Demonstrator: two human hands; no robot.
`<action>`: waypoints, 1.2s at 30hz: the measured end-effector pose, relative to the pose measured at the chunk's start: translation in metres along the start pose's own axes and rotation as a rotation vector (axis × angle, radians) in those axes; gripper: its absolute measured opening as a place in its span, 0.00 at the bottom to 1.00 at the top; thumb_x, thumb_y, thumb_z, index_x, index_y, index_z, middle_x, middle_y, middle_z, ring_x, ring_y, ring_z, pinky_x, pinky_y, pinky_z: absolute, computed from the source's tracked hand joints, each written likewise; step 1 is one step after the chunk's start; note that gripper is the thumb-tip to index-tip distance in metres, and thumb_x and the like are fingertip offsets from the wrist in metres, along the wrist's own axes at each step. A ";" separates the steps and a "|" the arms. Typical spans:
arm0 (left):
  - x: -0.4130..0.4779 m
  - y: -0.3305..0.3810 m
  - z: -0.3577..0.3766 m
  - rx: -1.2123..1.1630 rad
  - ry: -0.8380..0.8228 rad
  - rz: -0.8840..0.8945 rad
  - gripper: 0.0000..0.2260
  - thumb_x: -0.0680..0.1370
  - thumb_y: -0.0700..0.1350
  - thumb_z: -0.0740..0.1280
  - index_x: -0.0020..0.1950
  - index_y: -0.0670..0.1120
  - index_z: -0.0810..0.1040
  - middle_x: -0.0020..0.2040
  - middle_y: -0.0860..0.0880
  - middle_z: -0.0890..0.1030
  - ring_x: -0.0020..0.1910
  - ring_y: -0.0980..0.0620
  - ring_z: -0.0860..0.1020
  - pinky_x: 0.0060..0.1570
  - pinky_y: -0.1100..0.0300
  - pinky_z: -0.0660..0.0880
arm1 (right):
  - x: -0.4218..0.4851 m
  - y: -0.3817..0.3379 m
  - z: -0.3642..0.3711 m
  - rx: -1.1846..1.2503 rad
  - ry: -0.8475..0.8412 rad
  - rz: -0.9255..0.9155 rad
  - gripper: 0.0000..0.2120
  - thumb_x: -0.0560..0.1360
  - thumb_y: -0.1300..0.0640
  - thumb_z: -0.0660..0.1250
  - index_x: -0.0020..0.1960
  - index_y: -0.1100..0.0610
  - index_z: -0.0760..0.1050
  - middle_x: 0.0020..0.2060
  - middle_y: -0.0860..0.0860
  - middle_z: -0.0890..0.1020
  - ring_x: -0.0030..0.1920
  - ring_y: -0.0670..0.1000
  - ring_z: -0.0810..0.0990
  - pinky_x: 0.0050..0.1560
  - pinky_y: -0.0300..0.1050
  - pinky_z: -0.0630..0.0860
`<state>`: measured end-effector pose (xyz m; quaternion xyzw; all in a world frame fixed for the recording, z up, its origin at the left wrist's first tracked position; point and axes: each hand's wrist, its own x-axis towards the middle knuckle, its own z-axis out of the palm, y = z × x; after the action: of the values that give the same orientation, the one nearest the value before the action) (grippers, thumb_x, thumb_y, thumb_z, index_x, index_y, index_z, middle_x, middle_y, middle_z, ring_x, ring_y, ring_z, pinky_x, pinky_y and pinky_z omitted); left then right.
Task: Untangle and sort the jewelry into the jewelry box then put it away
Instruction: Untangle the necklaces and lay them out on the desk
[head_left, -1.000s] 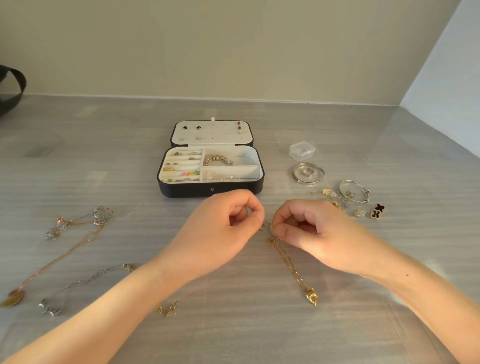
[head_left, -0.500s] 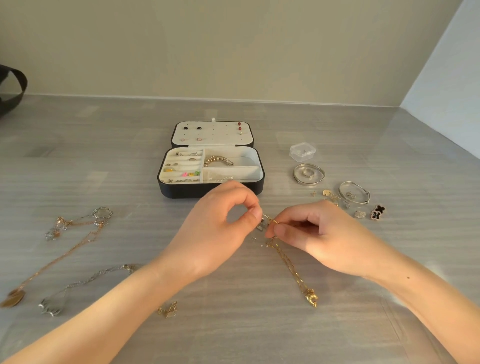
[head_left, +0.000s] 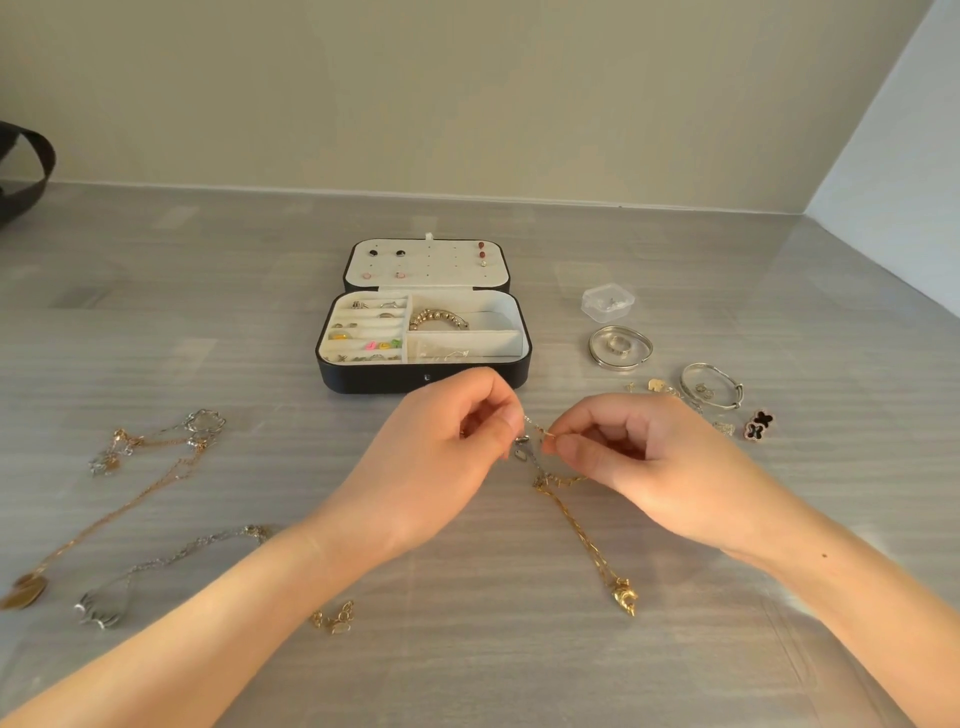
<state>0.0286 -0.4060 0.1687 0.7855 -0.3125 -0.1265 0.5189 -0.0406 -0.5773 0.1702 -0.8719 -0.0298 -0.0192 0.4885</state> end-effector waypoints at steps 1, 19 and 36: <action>0.000 0.000 0.000 0.040 0.017 0.012 0.09 0.77 0.45 0.62 0.36 0.53 0.73 0.31 0.57 0.74 0.31 0.59 0.69 0.37 0.64 0.68 | 0.000 0.000 0.000 -0.002 0.001 -0.003 0.07 0.76 0.54 0.65 0.41 0.47 0.80 0.34 0.54 0.82 0.32 0.50 0.74 0.36 0.37 0.69; -0.004 0.005 0.000 0.169 -0.035 0.044 0.06 0.76 0.46 0.63 0.41 0.52 0.78 0.35 0.53 0.78 0.34 0.56 0.72 0.36 0.65 0.68 | -0.002 -0.007 -0.002 0.008 -0.027 0.013 0.09 0.70 0.50 0.61 0.36 0.48 0.78 0.27 0.42 0.75 0.29 0.39 0.68 0.32 0.29 0.62; -0.004 0.004 0.002 0.169 -0.026 0.050 0.05 0.73 0.43 0.68 0.39 0.52 0.79 0.30 0.50 0.73 0.29 0.59 0.68 0.32 0.65 0.66 | -0.001 -0.005 -0.002 -0.047 0.043 -0.019 0.08 0.73 0.55 0.69 0.35 0.50 0.79 0.26 0.46 0.76 0.27 0.41 0.69 0.30 0.32 0.65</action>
<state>0.0229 -0.4064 0.1711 0.8166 -0.3485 -0.0969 0.4498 -0.0423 -0.5766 0.1749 -0.8821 -0.0274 -0.0432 0.4683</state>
